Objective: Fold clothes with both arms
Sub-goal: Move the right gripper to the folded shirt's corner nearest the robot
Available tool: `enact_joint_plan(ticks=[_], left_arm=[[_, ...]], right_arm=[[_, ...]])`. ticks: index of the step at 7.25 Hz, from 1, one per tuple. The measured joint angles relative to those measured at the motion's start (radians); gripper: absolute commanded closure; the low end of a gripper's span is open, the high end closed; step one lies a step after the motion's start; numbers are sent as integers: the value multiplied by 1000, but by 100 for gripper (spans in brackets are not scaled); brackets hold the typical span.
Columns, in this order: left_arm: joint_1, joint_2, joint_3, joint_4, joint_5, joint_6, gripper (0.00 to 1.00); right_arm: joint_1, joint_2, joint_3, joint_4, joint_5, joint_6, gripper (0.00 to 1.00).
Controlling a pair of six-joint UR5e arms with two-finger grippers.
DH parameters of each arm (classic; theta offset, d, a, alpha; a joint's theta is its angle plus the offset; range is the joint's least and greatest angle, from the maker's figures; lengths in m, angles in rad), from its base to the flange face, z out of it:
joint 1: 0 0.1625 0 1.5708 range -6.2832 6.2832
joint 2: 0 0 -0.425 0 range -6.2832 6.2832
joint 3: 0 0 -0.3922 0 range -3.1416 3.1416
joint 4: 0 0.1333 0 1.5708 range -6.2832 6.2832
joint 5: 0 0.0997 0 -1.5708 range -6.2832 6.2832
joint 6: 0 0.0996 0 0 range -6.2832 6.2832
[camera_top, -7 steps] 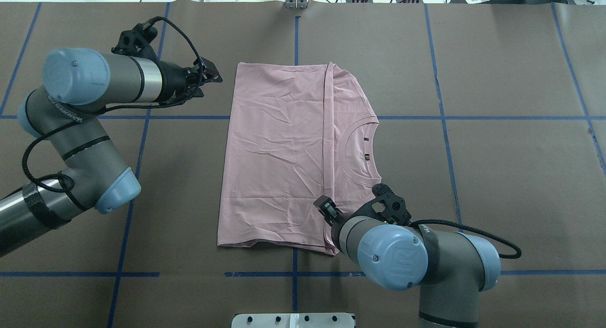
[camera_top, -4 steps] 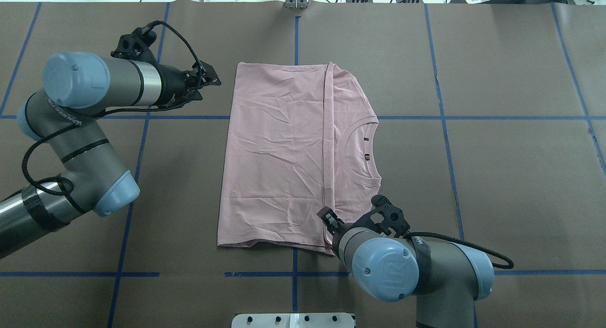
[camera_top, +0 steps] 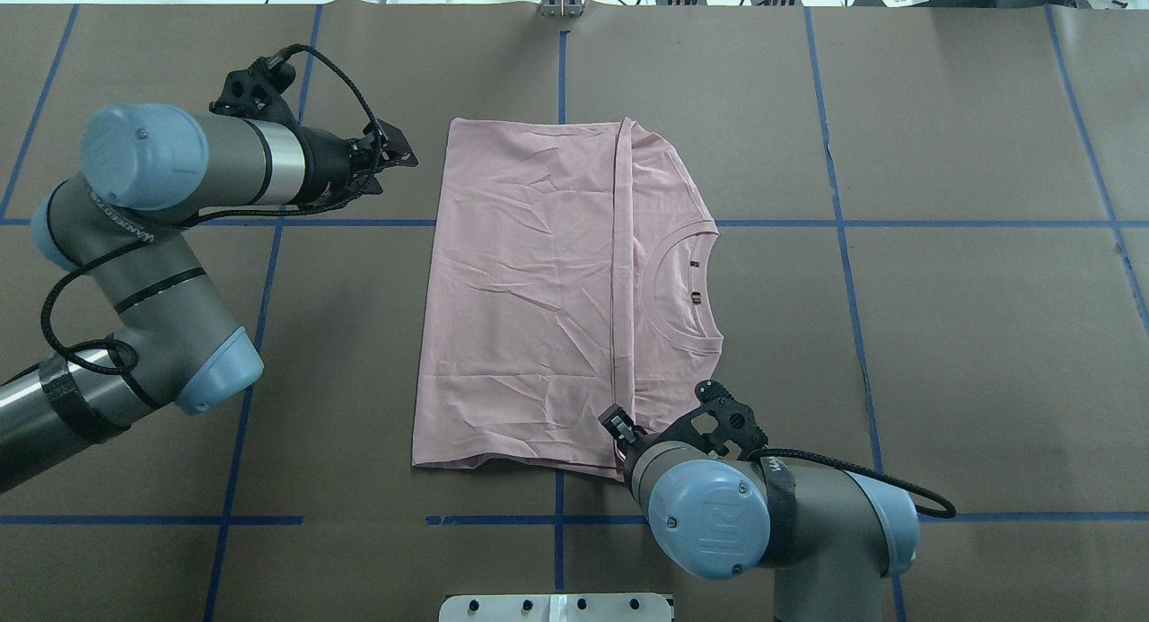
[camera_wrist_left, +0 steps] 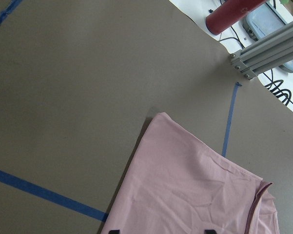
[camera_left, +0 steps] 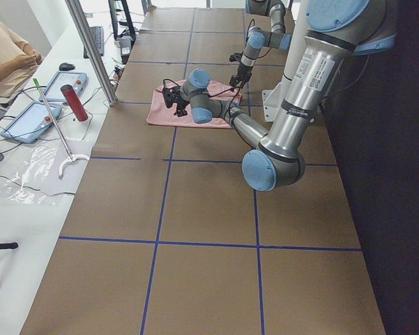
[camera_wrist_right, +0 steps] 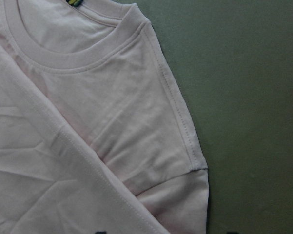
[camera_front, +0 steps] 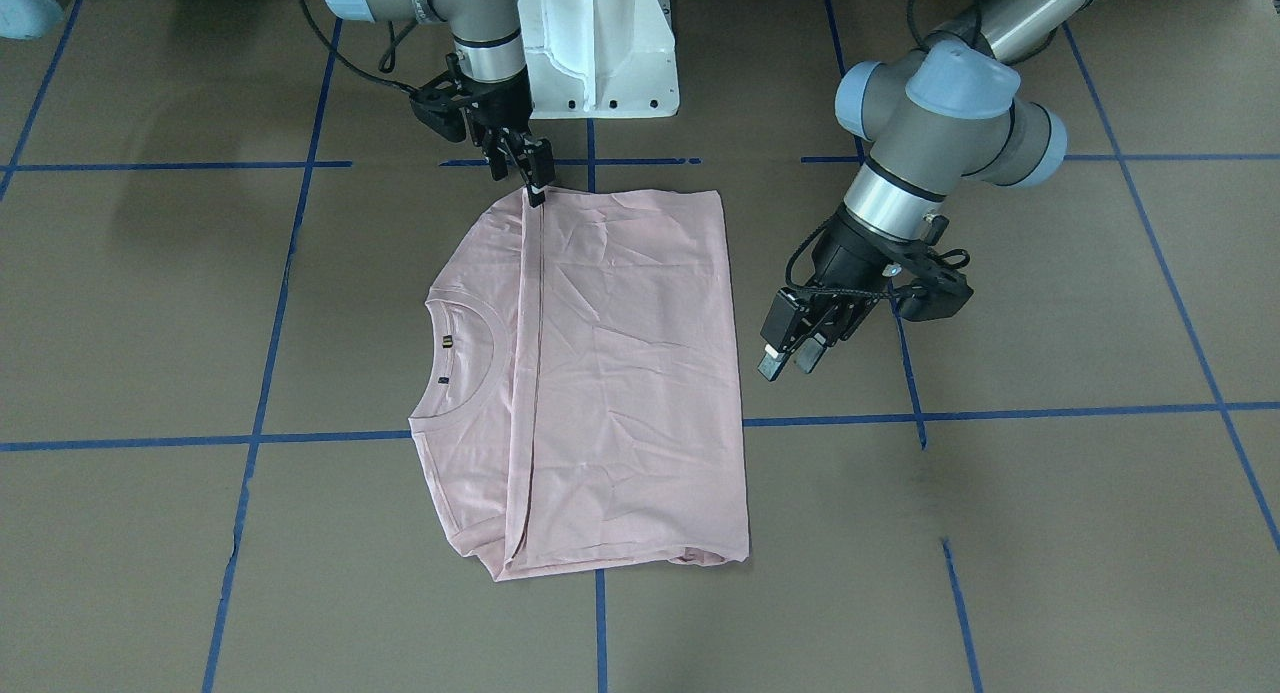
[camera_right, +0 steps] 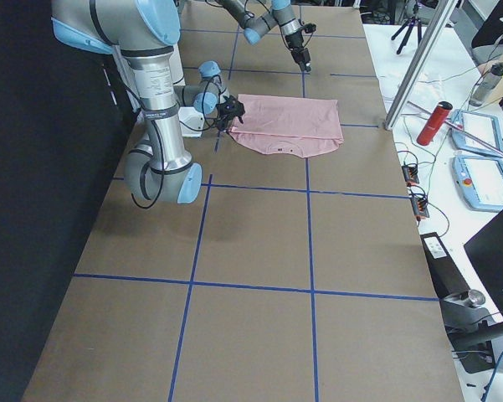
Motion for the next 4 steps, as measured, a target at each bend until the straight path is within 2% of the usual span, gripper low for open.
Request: enact_joint_plan(ticks=[4], left_arm=[[1, 1, -1, 0, 0, -1, 35]], right_arm=[[14, 29, -49, -6, 19, -12, 25]])
